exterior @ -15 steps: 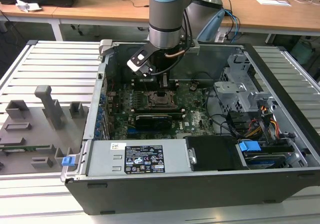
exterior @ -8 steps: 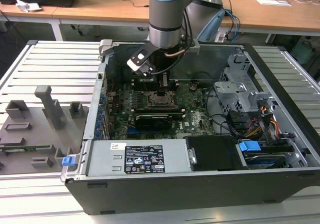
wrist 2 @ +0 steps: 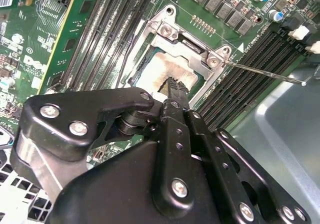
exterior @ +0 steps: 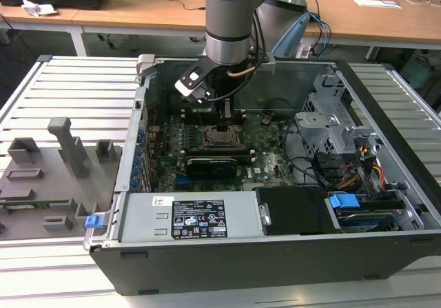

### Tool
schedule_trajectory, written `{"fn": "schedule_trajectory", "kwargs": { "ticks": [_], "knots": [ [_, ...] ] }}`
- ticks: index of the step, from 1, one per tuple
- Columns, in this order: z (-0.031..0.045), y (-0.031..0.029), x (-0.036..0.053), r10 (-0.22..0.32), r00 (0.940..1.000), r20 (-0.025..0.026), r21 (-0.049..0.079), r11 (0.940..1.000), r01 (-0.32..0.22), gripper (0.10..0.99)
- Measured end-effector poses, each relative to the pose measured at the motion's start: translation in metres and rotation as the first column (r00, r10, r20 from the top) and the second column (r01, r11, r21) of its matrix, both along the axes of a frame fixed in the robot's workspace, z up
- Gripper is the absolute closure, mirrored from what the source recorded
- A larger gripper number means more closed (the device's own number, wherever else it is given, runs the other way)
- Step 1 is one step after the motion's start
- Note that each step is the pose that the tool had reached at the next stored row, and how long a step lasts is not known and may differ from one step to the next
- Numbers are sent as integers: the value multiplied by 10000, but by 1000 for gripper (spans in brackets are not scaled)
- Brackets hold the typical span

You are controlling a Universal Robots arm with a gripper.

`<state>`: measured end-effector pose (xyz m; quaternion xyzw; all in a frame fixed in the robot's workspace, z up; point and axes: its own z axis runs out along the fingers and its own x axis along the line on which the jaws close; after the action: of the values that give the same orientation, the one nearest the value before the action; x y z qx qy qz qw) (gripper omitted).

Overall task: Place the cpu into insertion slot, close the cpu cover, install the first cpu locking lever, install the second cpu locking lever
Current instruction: 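Install the first cpu locking lever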

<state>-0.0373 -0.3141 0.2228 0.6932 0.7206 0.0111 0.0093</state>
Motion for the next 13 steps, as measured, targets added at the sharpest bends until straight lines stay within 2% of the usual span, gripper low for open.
{"fn": "schedule_trajectory", "kwargs": {
  "ticks": [13],
  "knots": [
    [77, 0, 0, -5, 10000, -1, -2, 10000, 5, 980]
  ]
}}
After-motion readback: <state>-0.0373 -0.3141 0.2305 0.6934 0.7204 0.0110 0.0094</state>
